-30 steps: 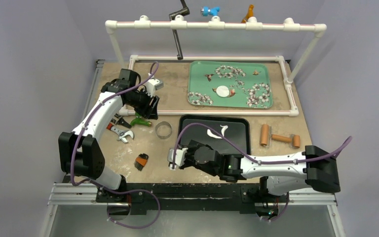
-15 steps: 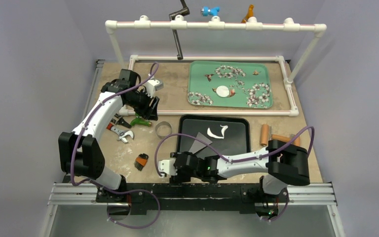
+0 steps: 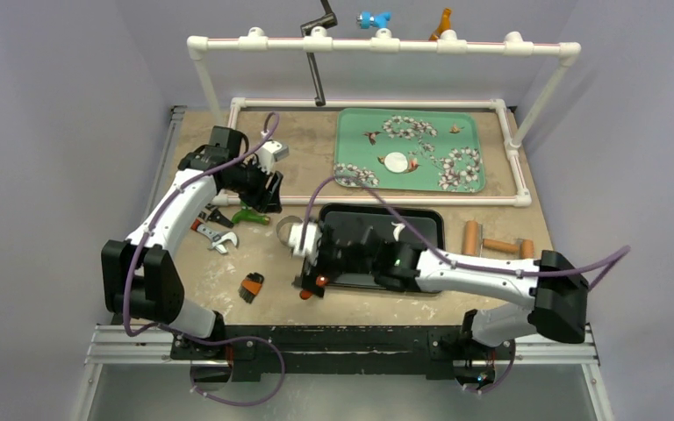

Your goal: Roll out the dumpling wrappers from the dough

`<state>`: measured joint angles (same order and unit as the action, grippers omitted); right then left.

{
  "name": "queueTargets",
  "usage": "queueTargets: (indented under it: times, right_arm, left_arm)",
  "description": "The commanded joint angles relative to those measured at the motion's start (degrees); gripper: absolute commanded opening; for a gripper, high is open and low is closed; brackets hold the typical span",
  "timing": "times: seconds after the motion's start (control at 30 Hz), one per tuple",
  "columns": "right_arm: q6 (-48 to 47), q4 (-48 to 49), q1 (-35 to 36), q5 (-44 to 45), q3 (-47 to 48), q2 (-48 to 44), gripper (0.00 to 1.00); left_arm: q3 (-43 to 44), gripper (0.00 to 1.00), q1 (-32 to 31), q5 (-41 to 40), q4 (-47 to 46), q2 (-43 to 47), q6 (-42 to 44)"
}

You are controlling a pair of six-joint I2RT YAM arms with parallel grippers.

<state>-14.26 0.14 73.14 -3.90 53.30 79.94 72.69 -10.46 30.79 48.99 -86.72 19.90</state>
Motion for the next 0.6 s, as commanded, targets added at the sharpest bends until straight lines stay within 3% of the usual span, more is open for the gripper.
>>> queueTargets:
  times: [0.0,0.13,0.23,0.4,0.57]
  right_arm:
    - [14.40,6.75,-16.41,-4.57,0.26,-4.19,0.99]
    - [27.34,8.27,-34.03,0.09,-3.13,-4.53,0.99]
    - [32.89,9.66,-42.85,5.17,-7.03,-6.47,0.99]
    - [37.31,15.95,-52.02,33.21,-18.14,-14.28,0.99]
    - [39.57,32.62,-60.37,55.41,-29.76,-16.76,0.99]
  left_arm:
    - [-5.31,0.52,1.91,-2.22,-14.72,6.33,-6.24]
    - [-16.30,0.52,5.63,-8.86,-34.02,10.20,-14.41]
    - [-21.31,0.53,8.63,-11.12,-43.17,10.24,-19.19]
    - [-30.77,0.55,10.46,-14.88,-59.61,11.59,-23.79]
    - [-29.07,0.57,12.30,-24.30,-57.25,10.56,-27.39]
